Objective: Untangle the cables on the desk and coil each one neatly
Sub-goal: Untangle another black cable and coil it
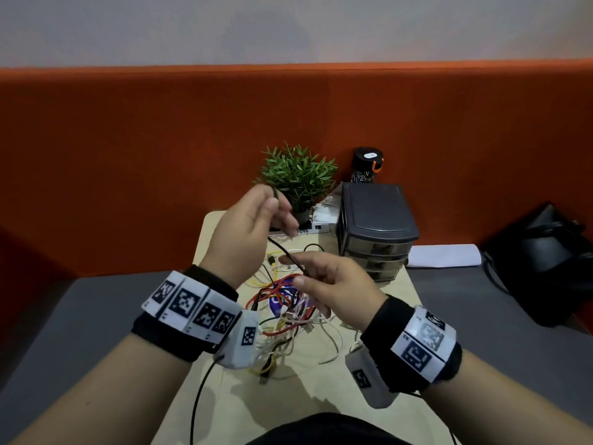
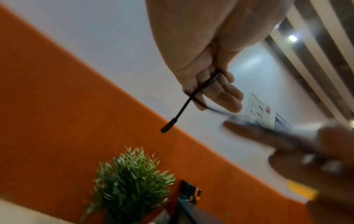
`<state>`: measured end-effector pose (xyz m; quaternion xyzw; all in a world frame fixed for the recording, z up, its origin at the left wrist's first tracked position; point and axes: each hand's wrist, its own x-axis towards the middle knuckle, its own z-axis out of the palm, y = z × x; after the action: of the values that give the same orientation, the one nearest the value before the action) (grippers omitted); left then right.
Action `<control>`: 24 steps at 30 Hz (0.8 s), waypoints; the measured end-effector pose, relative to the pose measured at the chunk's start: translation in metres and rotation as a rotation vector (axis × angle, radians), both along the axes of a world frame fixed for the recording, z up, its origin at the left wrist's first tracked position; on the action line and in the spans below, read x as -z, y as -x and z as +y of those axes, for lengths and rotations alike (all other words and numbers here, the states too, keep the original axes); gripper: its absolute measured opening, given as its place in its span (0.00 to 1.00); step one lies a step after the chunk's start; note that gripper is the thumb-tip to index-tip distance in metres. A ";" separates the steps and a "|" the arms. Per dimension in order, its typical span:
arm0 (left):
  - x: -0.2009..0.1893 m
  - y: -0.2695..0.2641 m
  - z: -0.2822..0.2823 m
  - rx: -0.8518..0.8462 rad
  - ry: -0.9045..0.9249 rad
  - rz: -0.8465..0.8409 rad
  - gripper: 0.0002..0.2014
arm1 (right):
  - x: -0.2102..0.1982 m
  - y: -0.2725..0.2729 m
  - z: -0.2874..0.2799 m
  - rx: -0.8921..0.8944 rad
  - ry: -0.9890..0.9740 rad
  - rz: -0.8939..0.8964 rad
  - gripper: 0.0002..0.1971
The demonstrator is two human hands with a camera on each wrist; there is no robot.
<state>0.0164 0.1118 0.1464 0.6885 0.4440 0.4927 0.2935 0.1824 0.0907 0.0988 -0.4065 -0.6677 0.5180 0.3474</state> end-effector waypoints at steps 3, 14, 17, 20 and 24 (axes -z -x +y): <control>0.013 0.001 -0.001 0.043 0.021 0.307 0.10 | -0.014 -0.002 0.003 0.070 -0.063 0.101 0.08; -0.008 -0.008 -0.005 0.346 0.375 -0.409 0.15 | -0.042 0.004 0.035 0.217 -0.233 0.261 0.07; -0.020 -0.005 -0.004 0.396 0.360 -0.608 0.13 | -0.023 0.007 0.040 0.188 -0.149 0.270 0.09; -0.036 -0.004 -0.001 0.422 0.293 -0.749 0.12 | 0.001 0.009 0.041 0.192 -0.074 0.114 0.10; -0.057 -0.001 0.008 0.419 0.136 -0.833 0.14 | 0.029 0.005 0.036 0.162 0.029 0.021 0.10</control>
<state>0.0177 0.1194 0.2038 0.4860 0.1714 0.6269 0.5843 0.1777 0.1269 0.0702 -0.4588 -0.6211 0.5021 0.3894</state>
